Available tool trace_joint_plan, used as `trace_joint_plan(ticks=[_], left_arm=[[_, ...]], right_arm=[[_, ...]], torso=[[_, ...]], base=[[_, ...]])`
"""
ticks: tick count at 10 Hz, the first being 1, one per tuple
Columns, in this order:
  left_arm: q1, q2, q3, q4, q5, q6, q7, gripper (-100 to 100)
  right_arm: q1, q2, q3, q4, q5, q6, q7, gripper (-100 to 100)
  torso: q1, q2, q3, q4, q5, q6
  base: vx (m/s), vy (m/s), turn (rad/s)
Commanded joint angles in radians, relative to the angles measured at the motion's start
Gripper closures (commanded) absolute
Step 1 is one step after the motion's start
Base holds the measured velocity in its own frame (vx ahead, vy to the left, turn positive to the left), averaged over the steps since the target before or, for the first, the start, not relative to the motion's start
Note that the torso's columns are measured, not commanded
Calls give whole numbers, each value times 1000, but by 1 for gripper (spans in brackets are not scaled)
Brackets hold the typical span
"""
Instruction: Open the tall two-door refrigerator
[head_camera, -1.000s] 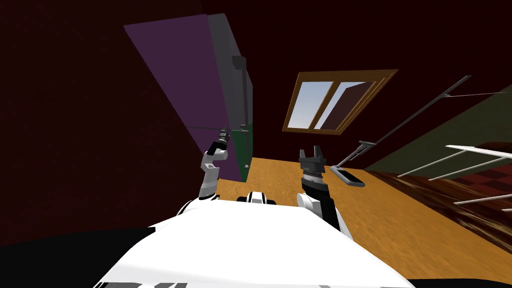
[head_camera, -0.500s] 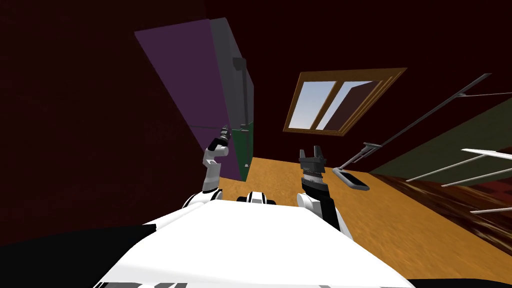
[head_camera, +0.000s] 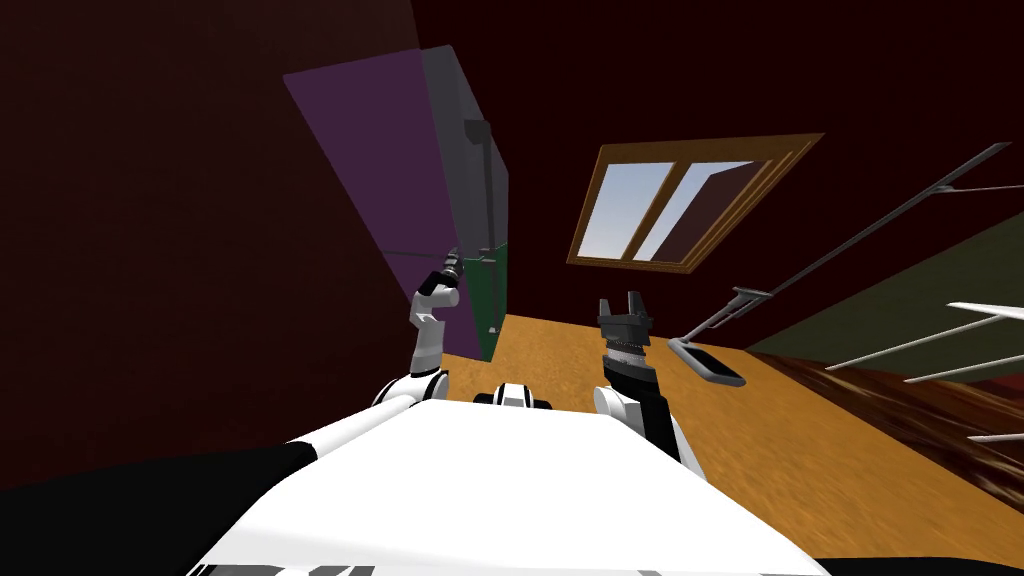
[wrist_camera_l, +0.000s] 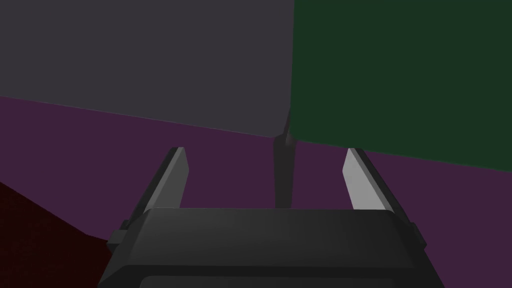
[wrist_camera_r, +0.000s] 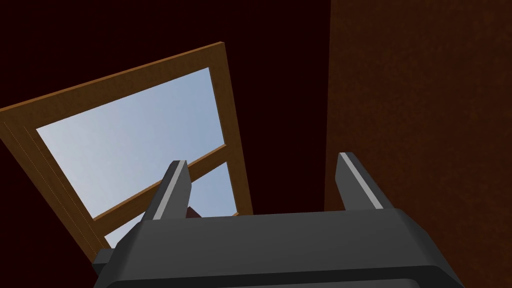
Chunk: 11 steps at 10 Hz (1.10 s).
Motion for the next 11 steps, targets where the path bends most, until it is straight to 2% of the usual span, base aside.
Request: trace_joint_plan(ticks=[1,5,11], left_arm=[[-47,-10,-5,15,7,32,0,-100],[-113,-23,12,52,18,89,-6,-100],[-160,-45,24,76,25,129,-10,-100]], right_arm=[[0,0,0,0,0,0,0,0],[0,0,0,0,0,0,0,0],[0,0,0,0,0,0,0,0]], torso=[[3,-2,-2,2,0,-2],[13,-5,-4,6,1,-7],[11,-3,-3,7,1,-6]], base=[[-25,-54,-11],[-14,-49,47],[-8,-28,24]])
